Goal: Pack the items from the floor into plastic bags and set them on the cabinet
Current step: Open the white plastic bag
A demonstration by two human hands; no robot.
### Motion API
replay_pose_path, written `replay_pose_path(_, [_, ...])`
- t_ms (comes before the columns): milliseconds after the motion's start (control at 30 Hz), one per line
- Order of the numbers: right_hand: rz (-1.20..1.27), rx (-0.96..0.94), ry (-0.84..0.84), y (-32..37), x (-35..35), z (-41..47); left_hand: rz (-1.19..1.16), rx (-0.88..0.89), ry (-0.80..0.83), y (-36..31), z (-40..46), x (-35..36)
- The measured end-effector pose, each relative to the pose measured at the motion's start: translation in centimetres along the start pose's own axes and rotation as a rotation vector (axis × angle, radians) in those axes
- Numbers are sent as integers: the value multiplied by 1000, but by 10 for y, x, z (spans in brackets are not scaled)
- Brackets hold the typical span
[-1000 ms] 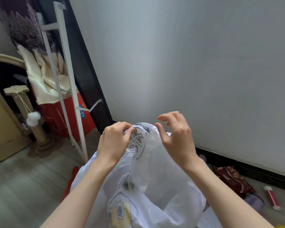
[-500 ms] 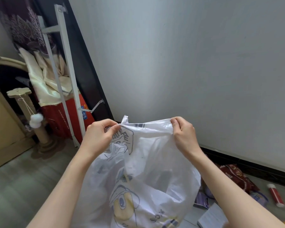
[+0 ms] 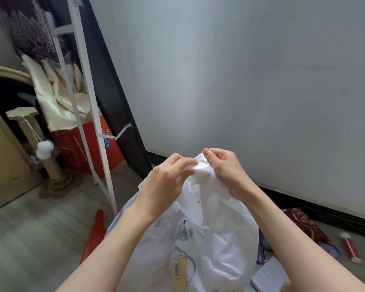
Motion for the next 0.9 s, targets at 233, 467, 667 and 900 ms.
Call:
replay_pose_path(233, [-547,-211,-505,16,-43,-9,205,-206,-13,22,2,-14])
replay_pose_path(467, [-733,-465,-241,14,25,-33,-6,-445,-78,32,4,-22])
replay_pose_path(667, [-581,-291,-77,-13,10,-12,-162,-414,20,25,3,-27])
replay_pose_path(900, [-559,-324,-111,-15,0,-2,70,-415,54,56,-1,-37])
Point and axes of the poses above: each hand's wrist, its own z-axis towards the middle knuckle, its own x-axis out of the palm, y = z × x, the point moved 5 cm from there along z, towards the middle knuckle, and after that the axes turned 3 degrees about -x, right-handed, at the moved point
